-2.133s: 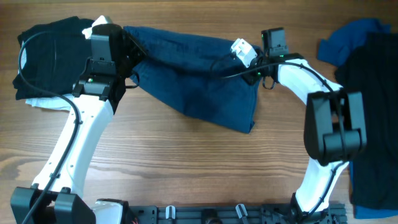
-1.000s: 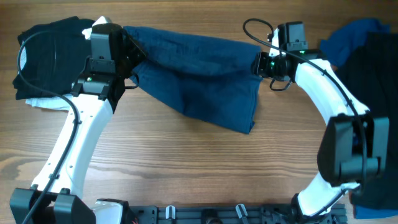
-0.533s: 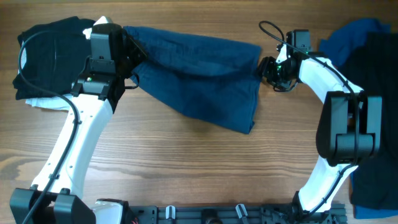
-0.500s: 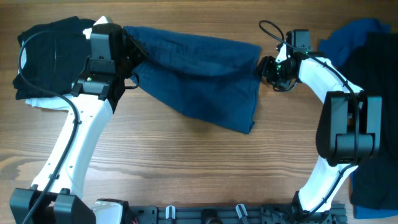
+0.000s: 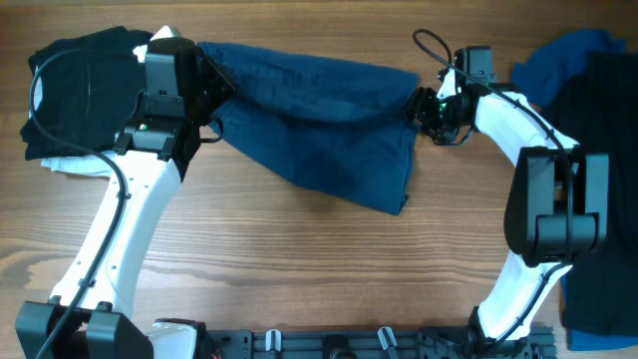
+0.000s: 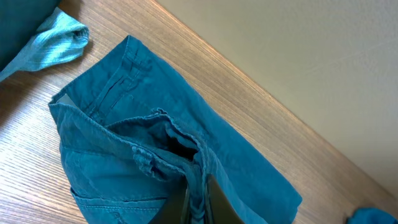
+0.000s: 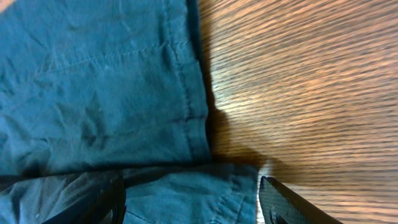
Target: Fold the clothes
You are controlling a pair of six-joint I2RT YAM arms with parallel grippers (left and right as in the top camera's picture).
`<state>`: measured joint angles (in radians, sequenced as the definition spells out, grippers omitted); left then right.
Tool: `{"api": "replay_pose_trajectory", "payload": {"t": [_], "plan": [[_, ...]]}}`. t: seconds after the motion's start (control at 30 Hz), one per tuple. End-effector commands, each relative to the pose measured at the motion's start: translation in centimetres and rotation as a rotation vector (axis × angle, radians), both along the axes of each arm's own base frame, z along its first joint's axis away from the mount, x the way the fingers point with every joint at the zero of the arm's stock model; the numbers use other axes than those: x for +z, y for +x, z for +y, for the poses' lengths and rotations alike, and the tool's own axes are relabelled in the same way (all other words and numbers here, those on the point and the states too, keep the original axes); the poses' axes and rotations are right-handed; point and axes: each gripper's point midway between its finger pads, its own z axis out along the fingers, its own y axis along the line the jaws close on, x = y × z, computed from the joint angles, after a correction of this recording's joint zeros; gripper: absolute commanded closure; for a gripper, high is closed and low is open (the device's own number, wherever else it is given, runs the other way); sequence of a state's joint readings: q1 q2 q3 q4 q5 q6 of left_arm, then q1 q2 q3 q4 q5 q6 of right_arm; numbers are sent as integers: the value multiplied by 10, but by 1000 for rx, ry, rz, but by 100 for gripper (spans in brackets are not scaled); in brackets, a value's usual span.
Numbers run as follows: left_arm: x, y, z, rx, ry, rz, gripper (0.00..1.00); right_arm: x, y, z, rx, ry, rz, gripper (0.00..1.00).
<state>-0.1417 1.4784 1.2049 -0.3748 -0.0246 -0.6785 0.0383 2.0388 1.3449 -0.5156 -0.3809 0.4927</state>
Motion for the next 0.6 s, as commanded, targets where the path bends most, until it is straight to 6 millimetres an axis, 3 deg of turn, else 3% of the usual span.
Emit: {"api": "replay_pose_trajectory", "payload": {"t": [0.0,0.2,0.47,0.5,0.57], "plan": [[25,2,2,-13,1,-60,93,-11,0,2,-2,-76,6,31],[25,2,2,-13,1,-60,93,-17,3,-8,-20,-149,1,30],[25,2,2,-13,1,-60,92,-31,5,-3,-12,-131,9,30],[25,2,2,-13,1,-60,93,-30,5,-2,-10,-127,7,34],[25,2,2,-13,1,-61,92,-30,6,-2,-11,-126,3,60]]}}
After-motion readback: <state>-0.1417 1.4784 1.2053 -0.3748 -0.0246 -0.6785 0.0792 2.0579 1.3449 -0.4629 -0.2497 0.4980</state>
